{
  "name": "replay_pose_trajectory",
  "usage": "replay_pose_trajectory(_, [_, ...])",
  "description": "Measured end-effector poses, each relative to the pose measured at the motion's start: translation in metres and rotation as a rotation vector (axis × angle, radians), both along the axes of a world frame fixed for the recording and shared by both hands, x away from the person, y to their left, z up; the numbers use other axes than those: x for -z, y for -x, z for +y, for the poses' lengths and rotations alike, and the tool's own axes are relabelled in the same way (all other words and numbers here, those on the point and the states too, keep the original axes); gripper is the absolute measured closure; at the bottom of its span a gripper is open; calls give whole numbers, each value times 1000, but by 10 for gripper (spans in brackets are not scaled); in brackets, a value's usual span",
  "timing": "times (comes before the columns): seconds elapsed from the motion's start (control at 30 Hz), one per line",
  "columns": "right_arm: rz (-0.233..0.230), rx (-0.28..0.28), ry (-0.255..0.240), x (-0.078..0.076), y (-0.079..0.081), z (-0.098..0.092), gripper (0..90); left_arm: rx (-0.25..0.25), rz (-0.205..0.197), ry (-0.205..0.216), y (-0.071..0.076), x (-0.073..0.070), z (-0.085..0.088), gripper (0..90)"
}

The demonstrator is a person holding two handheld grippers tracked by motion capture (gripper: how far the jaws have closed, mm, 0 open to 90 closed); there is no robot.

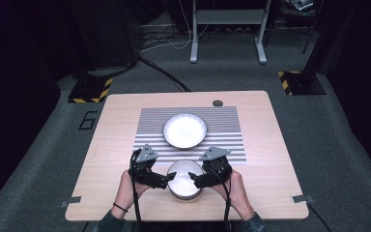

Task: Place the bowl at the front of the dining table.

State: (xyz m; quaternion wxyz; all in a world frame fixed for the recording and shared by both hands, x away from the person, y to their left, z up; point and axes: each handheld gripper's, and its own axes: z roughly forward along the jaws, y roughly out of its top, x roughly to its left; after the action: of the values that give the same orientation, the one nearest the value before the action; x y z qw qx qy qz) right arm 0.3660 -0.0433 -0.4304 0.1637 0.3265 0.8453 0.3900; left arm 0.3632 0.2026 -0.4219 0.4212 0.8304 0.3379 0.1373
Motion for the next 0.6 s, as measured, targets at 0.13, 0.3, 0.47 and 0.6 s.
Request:
replay_pose_trajectory(0.13, [1, 2, -2, 1, -1, 2, 138, 11, -1, -15, -1, 2, -6, 21])
replay_pose_trajectory(0.3, [15, 6, 7, 5, -4, 5, 140, 6, -1, -36, -3, 6, -11, 62])
replay_pose_trajectory(0.47, [33, 3, 23, 8, -6, 10, 144, 12, 12, -52, -6, 8, -16, 158])
replay_pose_trajectory(0.6, [39, -3, 41, 10, -8, 13, 189, 19, 25, -59, -7, 9, -20, 205])
